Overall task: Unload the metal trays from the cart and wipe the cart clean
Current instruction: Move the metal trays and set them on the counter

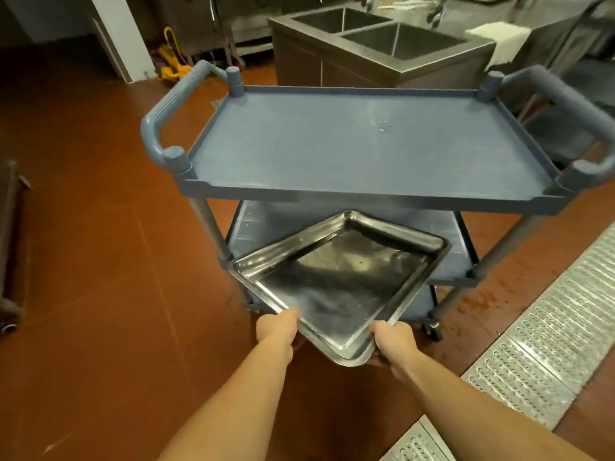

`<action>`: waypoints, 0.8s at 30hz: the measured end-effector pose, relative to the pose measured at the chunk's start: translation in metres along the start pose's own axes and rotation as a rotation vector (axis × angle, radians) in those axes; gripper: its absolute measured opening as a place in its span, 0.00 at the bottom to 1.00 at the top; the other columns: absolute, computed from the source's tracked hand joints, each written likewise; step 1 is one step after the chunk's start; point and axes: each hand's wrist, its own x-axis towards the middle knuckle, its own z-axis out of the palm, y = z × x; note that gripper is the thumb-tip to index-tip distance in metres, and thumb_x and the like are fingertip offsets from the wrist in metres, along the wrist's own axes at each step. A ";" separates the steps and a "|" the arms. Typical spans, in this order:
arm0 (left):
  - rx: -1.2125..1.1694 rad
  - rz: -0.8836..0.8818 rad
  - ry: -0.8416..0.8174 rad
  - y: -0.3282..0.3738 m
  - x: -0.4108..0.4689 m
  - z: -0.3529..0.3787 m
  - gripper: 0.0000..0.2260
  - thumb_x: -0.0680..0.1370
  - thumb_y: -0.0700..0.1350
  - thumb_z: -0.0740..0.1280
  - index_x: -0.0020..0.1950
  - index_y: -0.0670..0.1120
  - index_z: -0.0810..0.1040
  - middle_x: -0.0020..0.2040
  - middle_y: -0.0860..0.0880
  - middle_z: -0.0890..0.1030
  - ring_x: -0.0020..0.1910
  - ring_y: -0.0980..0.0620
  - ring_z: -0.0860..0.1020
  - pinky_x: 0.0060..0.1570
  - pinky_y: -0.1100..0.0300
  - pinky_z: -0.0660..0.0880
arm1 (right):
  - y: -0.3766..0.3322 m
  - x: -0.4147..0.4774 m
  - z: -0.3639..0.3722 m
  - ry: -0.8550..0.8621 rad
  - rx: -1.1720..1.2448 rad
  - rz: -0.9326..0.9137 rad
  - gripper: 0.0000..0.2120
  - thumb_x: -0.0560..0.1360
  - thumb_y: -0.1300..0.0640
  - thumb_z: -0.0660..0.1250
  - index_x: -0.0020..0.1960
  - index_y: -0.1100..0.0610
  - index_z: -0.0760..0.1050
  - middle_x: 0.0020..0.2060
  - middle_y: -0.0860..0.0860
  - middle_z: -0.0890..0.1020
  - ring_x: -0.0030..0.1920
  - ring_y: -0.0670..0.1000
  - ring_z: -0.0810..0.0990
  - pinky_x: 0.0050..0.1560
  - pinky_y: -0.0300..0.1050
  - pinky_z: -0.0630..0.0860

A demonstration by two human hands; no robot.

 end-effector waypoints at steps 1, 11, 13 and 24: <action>0.008 0.004 0.004 -0.007 -0.006 -0.002 0.10 0.70 0.36 0.69 0.50 0.37 0.74 0.44 0.41 0.77 0.41 0.43 0.77 0.31 0.56 0.75 | 0.004 -0.008 -0.006 -0.001 -0.010 -0.018 0.05 0.74 0.66 0.60 0.46 0.62 0.74 0.26 0.53 0.80 0.21 0.49 0.79 0.25 0.42 0.77; 0.044 0.119 0.080 -0.095 -0.103 -0.040 0.07 0.66 0.35 0.68 0.42 0.36 0.74 0.35 0.44 0.71 0.32 0.48 0.68 0.30 0.57 0.64 | 0.079 -0.116 -0.069 -0.057 0.019 -0.105 0.07 0.73 0.67 0.63 0.49 0.68 0.76 0.19 0.50 0.76 0.17 0.47 0.74 0.20 0.37 0.70; 0.050 0.134 0.083 -0.116 -0.126 -0.051 0.06 0.65 0.36 0.68 0.40 0.38 0.73 0.34 0.45 0.70 0.32 0.48 0.66 0.30 0.56 0.63 | 0.102 -0.142 -0.085 -0.058 0.034 -0.099 0.09 0.73 0.66 0.64 0.51 0.68 0.76 0.22 0.51 0.77 0.19 0.47 0.75 0.21 0.37 0.70; 0.132 0.205 -0.169 -0.175 -0.242 -0.073 0.02 0.66 0.33 0.68 0.36 0.36 0.76 0.24 0.45 0.75 0.25 0.47 0.73 0.23 0.61 0.70 | 0.177 -0.245 -0.182 0.132 0.322 -0.044 0.33 0.70 0.37 0.68 0.65 0.60 0.73 0.58 0.56 0.80 0.55 0.56 0.80 0.56 0.53 0.78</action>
